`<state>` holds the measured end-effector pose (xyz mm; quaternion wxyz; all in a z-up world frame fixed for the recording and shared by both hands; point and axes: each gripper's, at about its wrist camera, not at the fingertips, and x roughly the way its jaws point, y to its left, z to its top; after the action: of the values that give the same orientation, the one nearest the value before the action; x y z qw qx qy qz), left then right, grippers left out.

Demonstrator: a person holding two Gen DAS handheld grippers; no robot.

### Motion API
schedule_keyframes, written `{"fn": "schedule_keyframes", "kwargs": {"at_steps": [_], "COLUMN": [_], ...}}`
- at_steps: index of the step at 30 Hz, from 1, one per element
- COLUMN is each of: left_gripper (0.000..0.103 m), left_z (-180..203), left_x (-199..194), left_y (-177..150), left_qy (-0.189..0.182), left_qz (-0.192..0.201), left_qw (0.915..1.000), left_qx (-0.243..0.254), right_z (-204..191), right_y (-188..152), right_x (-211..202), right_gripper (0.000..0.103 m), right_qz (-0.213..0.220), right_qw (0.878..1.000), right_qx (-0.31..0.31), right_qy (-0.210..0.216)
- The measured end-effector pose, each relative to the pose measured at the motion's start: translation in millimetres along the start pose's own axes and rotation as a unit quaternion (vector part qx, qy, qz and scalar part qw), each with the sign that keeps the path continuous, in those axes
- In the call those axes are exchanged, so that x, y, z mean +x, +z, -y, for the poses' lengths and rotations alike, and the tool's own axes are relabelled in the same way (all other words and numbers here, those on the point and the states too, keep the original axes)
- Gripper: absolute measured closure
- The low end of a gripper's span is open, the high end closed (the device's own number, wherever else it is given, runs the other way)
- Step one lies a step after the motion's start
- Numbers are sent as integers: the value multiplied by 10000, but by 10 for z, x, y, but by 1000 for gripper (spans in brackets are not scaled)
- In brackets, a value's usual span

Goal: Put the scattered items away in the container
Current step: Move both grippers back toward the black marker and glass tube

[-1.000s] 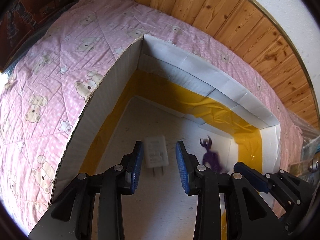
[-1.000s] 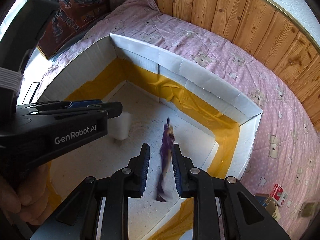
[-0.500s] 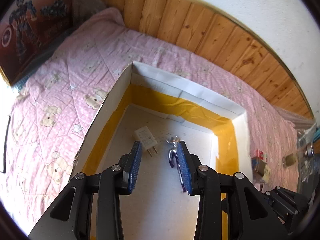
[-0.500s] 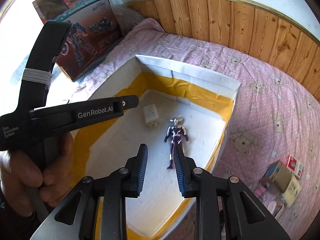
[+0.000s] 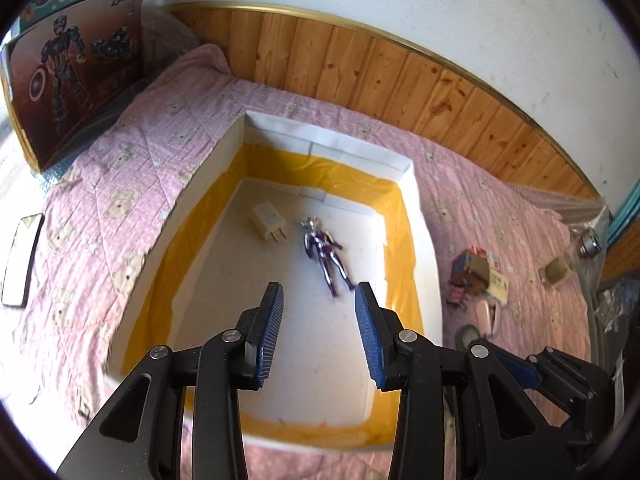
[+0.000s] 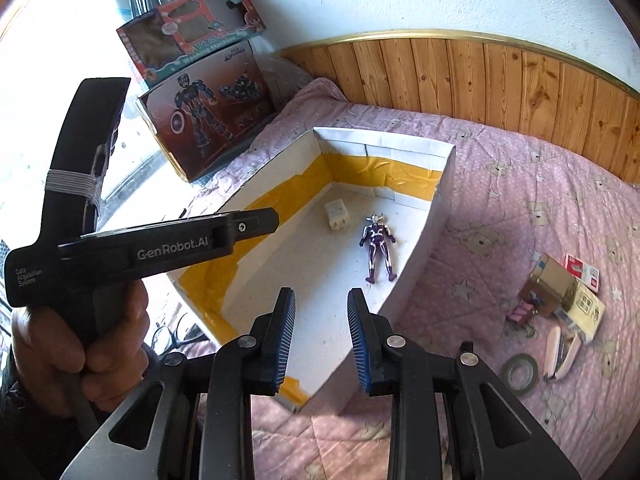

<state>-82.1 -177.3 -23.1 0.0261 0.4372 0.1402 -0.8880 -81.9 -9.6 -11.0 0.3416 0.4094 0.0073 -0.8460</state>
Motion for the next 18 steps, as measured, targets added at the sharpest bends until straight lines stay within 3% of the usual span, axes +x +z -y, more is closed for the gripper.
{"fn": "schedule_keyframes", "kwargs": {"at_steps": [9,18], "left_gripper": [63,63], "left_z": [286,757], "left_x": [-269,-391], "left_y": [-425,-790], "left_qy": [-236,-780], "left_qz": [-145,-359], "left_qw": [9993,9943], "left_qx": [245,624], "right_z": [28,445], "right_y": [-504,-1036], "right_x": [-404,-655], "right_gripper": [74,74], "right_qz": [194,221], "right_qw": [9991,9952], "right_qx": [268,948], "right_qy": [253,102]}}
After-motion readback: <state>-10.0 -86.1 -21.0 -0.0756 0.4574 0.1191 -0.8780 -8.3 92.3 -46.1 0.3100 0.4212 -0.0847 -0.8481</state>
